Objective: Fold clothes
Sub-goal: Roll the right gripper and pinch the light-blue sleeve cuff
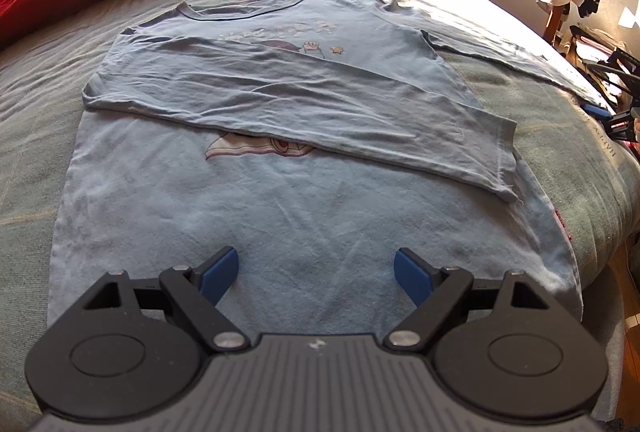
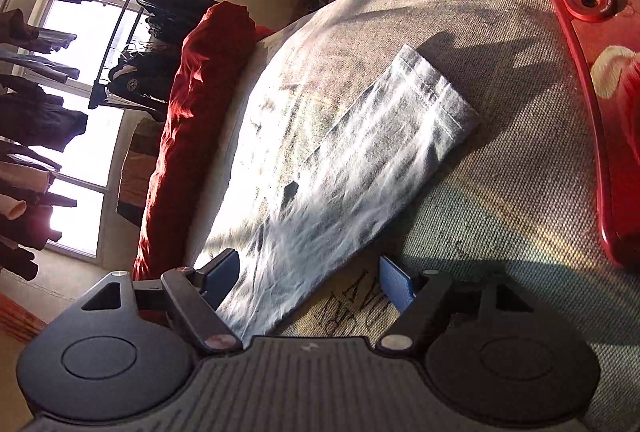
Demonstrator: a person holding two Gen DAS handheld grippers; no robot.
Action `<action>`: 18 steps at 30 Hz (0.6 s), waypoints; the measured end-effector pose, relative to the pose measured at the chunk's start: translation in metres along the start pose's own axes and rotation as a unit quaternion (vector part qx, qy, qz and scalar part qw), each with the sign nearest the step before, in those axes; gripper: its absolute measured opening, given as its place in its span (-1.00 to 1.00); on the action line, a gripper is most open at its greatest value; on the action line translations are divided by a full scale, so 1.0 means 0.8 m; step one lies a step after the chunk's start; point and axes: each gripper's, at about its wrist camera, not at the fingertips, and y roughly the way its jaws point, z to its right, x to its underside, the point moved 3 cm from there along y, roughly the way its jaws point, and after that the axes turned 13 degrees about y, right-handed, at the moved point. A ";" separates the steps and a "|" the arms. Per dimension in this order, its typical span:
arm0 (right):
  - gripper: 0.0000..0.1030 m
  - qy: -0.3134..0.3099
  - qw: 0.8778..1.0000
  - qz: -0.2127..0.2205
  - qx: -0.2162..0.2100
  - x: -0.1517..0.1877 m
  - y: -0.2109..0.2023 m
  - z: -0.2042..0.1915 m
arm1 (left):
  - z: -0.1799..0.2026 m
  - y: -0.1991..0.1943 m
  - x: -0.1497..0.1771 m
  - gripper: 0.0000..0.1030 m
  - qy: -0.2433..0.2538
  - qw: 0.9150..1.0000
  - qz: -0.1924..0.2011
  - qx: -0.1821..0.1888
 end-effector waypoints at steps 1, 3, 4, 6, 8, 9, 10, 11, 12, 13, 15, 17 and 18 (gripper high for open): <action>0.50 0.004 1.000 0.005 0.000 -0.003 0.003 0.000 | 0.001 0.001 0.000 0.65 0.002 1.000 0.000 -0.001; 0.48 0.006 1.000 0.015 0.000 -0.009 0.008 -0.002 | 0.004 0.002 -0.001 0.65 0.006 1.000 0.001 -0.004; 0.47 0.007 1.000 0.024 -0.001 -0.012 0.010 -0.002 | 0.003 0.002 -0.001 0.65 0.006 1.000 0.001 -0.004; 0.47 0.012 0.999 0.042 -0.008 -0.013 0.013 -0.001 | 0.002 0.001 -0.001 0.65 0.004 1.000 0.002 -0.001; 0.46 0.014 0.998 0.060 -0.017 -0.014 0.016 0.001 | 0.001 0.001 0.000 0.65 0.001 1.000 0.003 0.001; 0.45 0.013 0.997 0.069 -0.020 -0.015 0.017 0.001 | 0.001 0.000 0.000 0.65 0.000 1.000 0.003 0.002; 0.45 0.012 0.997 0.074 -0.022 -0.017 0.020 0.000 | 0.001 0.000 0.000 0.66 0.001 1.000 0.003 0.001; 0.45 0.010 0.997 0.079 -0.024 -0.019 0.022 -0.001 | 0.001 0.000 0.000 0.65 0.003 1.000 0.002 0.001; 0.45 0.008 0.996 0.085 -0.026 -0.021 0.024 -0.002 | 0.002 -0.001 0.000 0.65 0.005 1.000 0.002 0.000; 0.45 0.009 0.996 0.088 -0.026 -0.024 0.024 0.000 | 0.002 -0.001 0.000 0.65 0.004 1.000 0.002 0.000; 0.45 0.006 0.995 0.094 -0.026 -0.031 0.026 0.000 | 0.001 -0.001 0.000 0.65 0.004 1.000 0.002 0.001; 0.44 -0.003 0.995 0.101 -0.021 -0.036 0.031 -0.003 | 0.001 -0.001 0.001 0.66 0.002 1.000 0.003 0.000; 0.42 -0.007 0.994 0.104 -0.019 -0.039 0.034 -0.004 | 0.000 -0.001 0.001 0.66 0.001 1.000 0.003 0.000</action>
